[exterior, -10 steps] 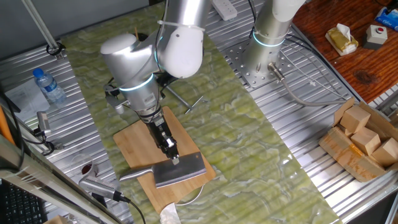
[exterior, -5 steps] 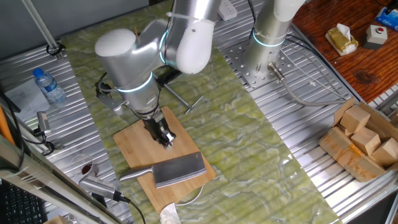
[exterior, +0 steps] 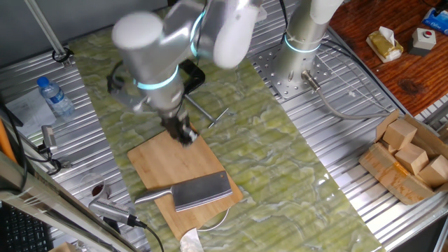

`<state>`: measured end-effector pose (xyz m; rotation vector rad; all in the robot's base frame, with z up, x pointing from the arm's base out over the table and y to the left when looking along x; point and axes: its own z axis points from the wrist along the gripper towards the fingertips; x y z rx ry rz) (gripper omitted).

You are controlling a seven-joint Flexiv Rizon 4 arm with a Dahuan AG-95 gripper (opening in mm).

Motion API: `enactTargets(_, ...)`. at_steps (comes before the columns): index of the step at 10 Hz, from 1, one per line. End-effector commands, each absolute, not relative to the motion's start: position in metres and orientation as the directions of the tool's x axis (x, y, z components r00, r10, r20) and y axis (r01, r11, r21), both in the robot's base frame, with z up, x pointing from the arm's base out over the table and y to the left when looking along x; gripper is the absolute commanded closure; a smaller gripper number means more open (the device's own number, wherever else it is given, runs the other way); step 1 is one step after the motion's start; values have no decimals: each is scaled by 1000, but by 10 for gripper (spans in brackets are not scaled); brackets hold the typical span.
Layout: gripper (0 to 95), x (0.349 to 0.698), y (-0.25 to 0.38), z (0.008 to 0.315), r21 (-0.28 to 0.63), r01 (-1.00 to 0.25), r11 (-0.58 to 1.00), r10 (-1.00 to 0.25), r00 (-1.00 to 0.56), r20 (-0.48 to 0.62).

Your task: Put the knife on the cutting board

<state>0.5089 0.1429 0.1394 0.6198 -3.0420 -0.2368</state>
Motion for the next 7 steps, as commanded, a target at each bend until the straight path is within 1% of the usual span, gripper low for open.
enactTargets(1, 950, 499, 141, 145, 141, -361, 922, -363, -932, -13)
enactTargets(5, 950, 474, 149, 148, 130, -348, 929, -348, -937, -25)
enactTargets(7, 950, 471, 150, 150, 132, -357, 925, -356, -934, -28)
